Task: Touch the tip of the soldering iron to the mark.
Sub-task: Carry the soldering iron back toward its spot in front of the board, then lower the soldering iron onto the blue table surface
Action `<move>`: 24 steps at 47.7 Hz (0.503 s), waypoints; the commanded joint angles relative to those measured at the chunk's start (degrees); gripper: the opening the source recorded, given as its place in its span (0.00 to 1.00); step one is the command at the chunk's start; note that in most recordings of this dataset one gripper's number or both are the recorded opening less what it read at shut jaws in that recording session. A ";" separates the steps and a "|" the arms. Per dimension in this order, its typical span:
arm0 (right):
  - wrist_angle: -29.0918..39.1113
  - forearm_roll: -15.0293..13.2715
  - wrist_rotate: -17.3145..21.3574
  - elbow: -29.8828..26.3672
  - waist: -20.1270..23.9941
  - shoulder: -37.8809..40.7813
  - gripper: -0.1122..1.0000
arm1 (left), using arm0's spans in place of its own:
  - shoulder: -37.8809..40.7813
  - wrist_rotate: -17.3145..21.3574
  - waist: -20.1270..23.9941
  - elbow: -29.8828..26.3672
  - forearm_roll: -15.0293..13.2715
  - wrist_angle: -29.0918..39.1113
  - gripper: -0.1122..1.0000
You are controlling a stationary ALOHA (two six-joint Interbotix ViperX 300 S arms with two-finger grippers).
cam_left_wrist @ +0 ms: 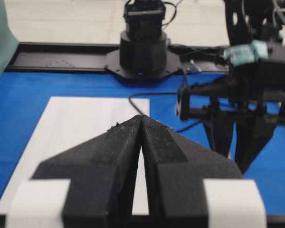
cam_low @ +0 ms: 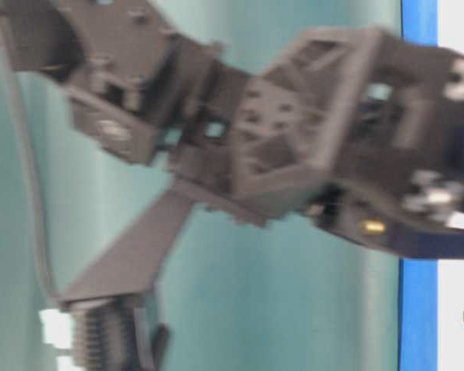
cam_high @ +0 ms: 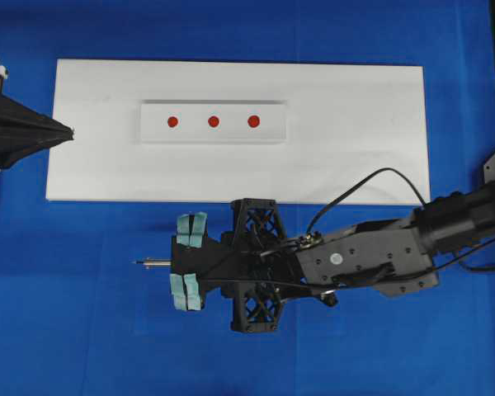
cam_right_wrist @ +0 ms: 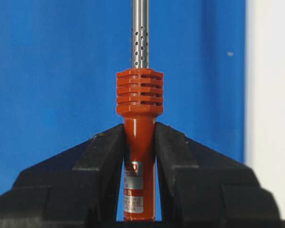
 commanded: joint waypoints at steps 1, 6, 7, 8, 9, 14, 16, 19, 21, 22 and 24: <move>-2.90 0.26 0.26 0.62 -0.18 -0.09 0.16 | 0.18 -0.09 -0.18 -0.53 0.09 -0.18 0.12; -5.27 0.35 0.97 2.11 -0.35 1.05 0.16 | 0.18 -0.09 -0.18 -0.53 0.09 -0.18 0.12; -5.80 0.35 1.14 2.55 -0.35 1.23 0.16 | 0.18 -0.09 -0.18 -0.53 0.09 -0.26 0.12; -6.33 0.35 1.23 2.81 -0.35 1.41 0.16 | 0.18 -0.09 -0.18 -0.53 0.09 -0.26 0.12; -6.94 0.35 1.41 3.25 -0.44 1.58 0.16 | 0.18 -0.09 -0.18 -0.53 0.09 -0.26 0.12; -10.46 0.35 1.58 4.83 -0.53 2.55 0.16 | 0.18 -0.09 -0.18 -0.53 0.09 -0.26 0.12; -11.87 0.35 1.58 5.36 -0.53 2.81 0.16 | 0.18 -0.09 -0.18 -0.53 0.09 -0.26 0.12; -13.89 0.35 1.58 5.89 -0.53 3.25 0.16 | 0.18 -0.09 -0.18 -0.53 0.09 -0.26 0.12; -15.12 0.35 1.58 6.24 -0.53 3.60 0.16 | 0.18 -0.09 -0.18 -0.53 0.09 -0.26 0.12; -15.47 0.35 1.58 6.42 -0.53 3.69 0.16 | 0.18 -0.09 -0.18 -0.53 0.09 -0.26 0.12; -16.17 0.35 1.58 6.68 -0.53 4.04 0.16 | 0.18 -0.09 -0.18 -0.53 0.09 -0.26 0.12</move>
